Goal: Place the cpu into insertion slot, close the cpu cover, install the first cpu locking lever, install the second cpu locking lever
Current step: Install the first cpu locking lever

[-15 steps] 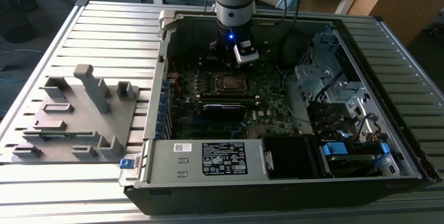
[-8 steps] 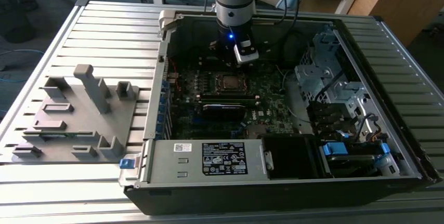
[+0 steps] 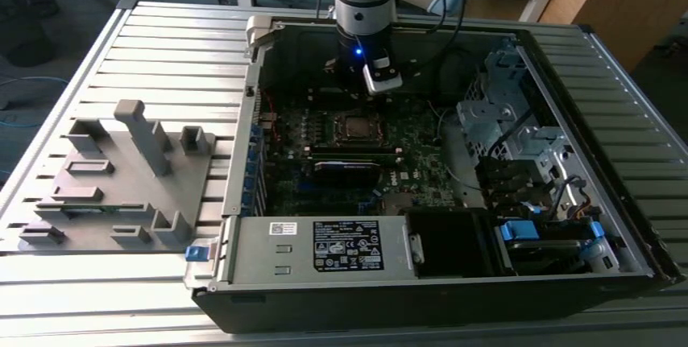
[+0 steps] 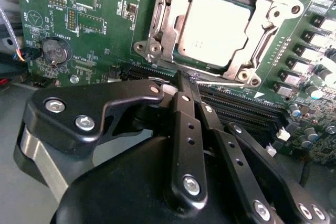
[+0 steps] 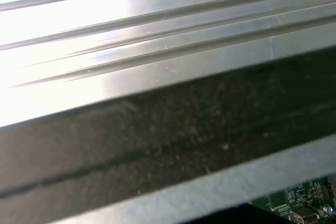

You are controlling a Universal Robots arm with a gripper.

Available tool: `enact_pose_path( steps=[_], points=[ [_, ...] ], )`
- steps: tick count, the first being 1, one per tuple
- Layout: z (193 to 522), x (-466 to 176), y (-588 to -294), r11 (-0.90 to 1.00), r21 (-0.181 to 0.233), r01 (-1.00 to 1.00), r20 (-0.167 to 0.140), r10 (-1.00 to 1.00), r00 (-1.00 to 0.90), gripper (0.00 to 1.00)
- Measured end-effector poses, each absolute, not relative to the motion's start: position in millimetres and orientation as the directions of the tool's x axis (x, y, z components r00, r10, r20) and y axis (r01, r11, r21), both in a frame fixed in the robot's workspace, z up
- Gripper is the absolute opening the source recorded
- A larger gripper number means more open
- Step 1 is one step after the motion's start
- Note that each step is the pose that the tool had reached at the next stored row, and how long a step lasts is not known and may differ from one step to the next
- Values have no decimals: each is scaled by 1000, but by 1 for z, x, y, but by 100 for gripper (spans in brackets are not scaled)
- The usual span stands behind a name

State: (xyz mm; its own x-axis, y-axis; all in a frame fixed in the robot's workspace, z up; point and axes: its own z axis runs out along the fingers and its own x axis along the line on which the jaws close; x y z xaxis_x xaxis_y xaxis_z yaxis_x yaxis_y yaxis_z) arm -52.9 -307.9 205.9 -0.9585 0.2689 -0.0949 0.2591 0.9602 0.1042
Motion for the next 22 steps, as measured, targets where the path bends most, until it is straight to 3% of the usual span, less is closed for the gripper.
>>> enact_pose_path(
  steps=[7,22],
  points=[
    [206,-53,-308,956,141,259,-89,272,-958,10],
    [203,-56,-310,955,151,254,-119,273,-955,10]
  ],
)
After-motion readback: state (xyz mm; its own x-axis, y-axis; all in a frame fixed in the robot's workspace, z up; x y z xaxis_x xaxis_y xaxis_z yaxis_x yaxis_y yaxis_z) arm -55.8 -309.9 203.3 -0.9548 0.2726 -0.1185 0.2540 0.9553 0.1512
